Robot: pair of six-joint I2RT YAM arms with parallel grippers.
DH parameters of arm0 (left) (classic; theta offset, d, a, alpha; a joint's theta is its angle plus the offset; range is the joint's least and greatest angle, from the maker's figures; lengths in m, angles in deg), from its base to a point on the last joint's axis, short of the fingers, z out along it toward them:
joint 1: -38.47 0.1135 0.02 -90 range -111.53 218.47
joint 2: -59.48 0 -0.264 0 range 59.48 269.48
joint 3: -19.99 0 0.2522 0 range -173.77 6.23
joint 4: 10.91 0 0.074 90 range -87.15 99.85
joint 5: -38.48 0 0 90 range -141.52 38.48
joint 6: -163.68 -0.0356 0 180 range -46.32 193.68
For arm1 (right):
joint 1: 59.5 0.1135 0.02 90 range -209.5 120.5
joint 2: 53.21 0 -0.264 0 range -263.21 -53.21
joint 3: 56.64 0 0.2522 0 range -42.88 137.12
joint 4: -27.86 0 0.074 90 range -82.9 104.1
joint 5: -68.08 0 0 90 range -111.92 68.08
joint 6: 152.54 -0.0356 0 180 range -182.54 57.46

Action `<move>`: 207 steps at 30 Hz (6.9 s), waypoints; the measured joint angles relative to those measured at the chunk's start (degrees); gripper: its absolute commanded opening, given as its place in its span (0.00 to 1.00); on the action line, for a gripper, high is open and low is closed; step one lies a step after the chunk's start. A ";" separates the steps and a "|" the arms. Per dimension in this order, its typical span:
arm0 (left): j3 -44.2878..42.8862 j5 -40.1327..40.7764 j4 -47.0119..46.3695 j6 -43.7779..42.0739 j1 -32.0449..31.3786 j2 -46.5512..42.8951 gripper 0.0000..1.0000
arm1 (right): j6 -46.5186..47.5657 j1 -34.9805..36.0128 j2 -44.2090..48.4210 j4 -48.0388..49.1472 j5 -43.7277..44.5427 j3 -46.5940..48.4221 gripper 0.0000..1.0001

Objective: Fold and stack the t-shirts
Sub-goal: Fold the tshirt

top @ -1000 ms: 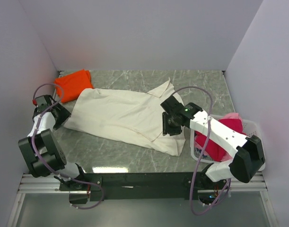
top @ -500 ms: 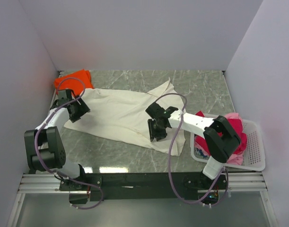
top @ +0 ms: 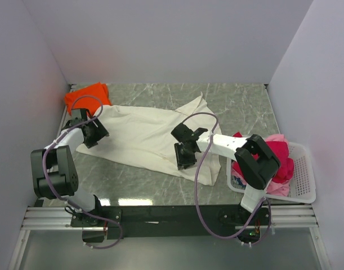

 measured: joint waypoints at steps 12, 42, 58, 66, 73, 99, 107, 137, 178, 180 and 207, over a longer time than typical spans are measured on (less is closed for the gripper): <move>1.70 -0.11 -0.81 -0.02 0.00 0.26 0.71 | 0.79 0.28 -1.11 -0.70 1.57 2.19 0.00; 3.26 -0.52 -2.08 -0.24 0.00 1.66 0.71 | 8.61 0.33 -14.80 -10.08 9.29 24.20 0.00; 3.13 -0.74 -2.64 -0.44 0.00 2.05 0.71 | 12.15 -1.99 -21.46 -13.31 10.32 33.00 0.00; 3.04 -0.83 -2.73 -0.46 0.00 2.21 0.71 | 14.58 -2.69 -24.72 -15.21 10.40 39.28 0.00; 2.49 -0.92 -3.13 -0.44 0.00 2.93 0.70 | 15.91 -3.21 -26.14 -16.41 10.54 42.53 0.00; 2.40 -0.96 -3.72 -0.46 0.00 3.15 0.71 | 14.75 -4.09 -25.92 -18.71 10.54 49.83 0.39; 2.40 -1.03 -3.87 -0.46 0.00 3.15 0.72 | 9.46 -4.37 -5.29 -13.62 10.25 25.81 0.39; 7.76 1.57 -7.32 5.14 -0.11 -1.25 0.80 | -8.85 -5.40 16.72 6.23 5.27 -21.29 0.35; 12.35 -5.64 -13.66 12.83 -2.51 -3.32 0.81 | -0.79 -4.59 4.44 0.87 5.29 -7.10 0.33; 13.35 -5.07 -14.45 14.25 -2.51 -4.04 0.81 | -0.85 -4.37 5.73 2.32 4.94 -8.74 0.33; 24.59 8.74 8.55 25.73 -2.58 -32.33 0.88 | -5.86 2.45 16.87 -0.94 1.53 -17.53 0.33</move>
